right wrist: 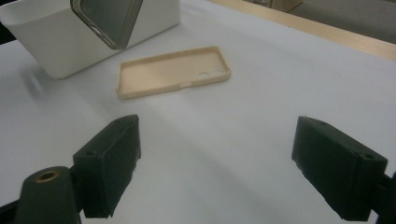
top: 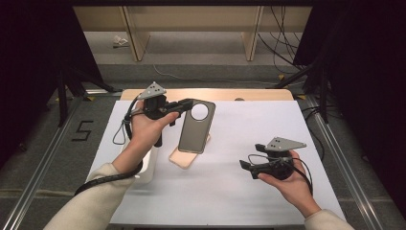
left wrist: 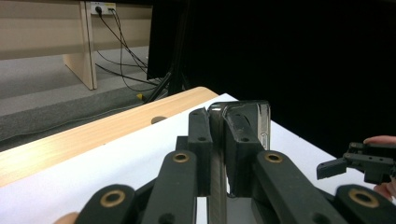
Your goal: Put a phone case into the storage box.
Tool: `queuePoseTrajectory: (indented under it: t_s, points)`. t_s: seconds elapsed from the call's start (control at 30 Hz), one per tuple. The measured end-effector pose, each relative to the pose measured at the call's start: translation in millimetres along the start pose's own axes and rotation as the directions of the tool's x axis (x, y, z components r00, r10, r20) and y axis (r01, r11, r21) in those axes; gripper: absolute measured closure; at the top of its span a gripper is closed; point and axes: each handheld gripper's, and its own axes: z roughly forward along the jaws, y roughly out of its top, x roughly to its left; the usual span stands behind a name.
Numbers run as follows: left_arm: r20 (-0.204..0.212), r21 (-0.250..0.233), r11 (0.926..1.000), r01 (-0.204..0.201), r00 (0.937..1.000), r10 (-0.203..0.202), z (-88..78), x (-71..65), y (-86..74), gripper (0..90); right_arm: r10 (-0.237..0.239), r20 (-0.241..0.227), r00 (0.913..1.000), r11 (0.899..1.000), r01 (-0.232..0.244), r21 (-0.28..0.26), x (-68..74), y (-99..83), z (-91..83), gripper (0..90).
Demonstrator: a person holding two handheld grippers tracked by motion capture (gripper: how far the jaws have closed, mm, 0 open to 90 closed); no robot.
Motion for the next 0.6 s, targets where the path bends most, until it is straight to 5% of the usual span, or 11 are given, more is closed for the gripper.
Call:
queuePoseTrajectory:
  t_s: [0.6]
  points:
    - [-0.031,-0.022,0.9997,0.001,0.9995,-0.002,-19.0,18.3,10.1,82.1,-0.008,0.0,1.0,1.0,0.008,0.01,0.2,-0.8,1.1,16.5]
